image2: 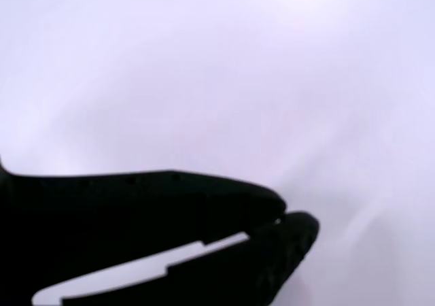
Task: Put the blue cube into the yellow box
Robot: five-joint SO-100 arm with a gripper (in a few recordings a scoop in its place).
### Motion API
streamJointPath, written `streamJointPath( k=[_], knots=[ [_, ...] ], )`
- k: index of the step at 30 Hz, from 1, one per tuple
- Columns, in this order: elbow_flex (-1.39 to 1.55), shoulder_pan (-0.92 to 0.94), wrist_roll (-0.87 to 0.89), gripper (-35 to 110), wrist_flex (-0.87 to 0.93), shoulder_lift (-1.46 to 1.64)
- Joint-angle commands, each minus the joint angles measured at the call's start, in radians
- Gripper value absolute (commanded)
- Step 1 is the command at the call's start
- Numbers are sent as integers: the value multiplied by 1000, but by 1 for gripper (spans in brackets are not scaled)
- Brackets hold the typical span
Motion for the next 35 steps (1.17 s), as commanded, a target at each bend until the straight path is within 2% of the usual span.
streamJointPath(
  k=[1,3,9,35],
  knots=[
    [28,14,12,0,135,32],
    [28,11,48,0,198,32],
    [28,5,135,0,204,32],
    [28,0,137,0,202,29]
  ],
)
